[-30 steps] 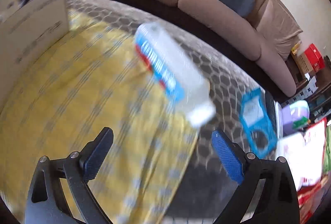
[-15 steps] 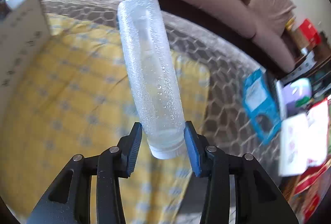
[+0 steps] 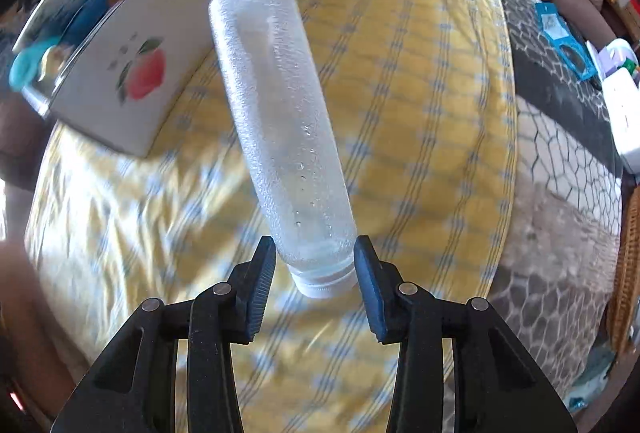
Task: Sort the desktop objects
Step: 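Carry the frosted bottle toward the box with the right while the left holds the ball above it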
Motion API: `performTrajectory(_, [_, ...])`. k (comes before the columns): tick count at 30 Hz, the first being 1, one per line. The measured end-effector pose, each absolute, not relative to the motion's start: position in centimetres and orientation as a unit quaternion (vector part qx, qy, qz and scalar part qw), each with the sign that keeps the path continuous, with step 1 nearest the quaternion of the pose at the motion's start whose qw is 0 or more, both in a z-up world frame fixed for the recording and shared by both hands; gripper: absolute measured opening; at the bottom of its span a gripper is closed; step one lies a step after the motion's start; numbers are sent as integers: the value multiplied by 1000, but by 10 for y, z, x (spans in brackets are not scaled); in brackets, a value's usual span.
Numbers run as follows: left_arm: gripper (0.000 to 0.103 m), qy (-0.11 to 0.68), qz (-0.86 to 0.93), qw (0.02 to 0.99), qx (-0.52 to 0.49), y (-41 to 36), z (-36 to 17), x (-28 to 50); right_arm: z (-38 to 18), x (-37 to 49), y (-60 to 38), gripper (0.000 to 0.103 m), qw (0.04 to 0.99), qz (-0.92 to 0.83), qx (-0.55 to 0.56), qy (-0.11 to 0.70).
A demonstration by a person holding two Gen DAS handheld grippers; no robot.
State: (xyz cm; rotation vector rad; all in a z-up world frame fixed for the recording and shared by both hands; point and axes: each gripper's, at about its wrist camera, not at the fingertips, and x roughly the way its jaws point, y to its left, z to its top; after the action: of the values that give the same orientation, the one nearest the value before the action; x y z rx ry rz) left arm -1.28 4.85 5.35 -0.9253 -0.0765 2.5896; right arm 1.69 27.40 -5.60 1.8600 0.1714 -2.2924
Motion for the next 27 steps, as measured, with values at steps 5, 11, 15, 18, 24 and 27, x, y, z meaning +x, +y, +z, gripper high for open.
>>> performTrajectory(5, [22,-21,926,186,-328,48,51,-13,-42,9,258,64,52,-781,616,89])
performTrajectory(11, [22,-39,920,187,-343,39,48,-19,-69,-9,216,80,36,-774,615,146])
performTrajectory(15, [22,-51,919,187,-343,33,52,-20,-94,3,199,44,38,-769,627,120])
performTrajectory(18, [22,-62,920,189,-338,30,55,-20,-91,15,186,43,51,-776,617,118])
performTrajectory(24, [22,-62,918,187,-345,33,51,-25,-68,49,195,43,60,-794,604,39])
performTrajectory(27, [22,-62,916,188,-349,31,49,-23,-56,67,203,43,60,-804,592,1])
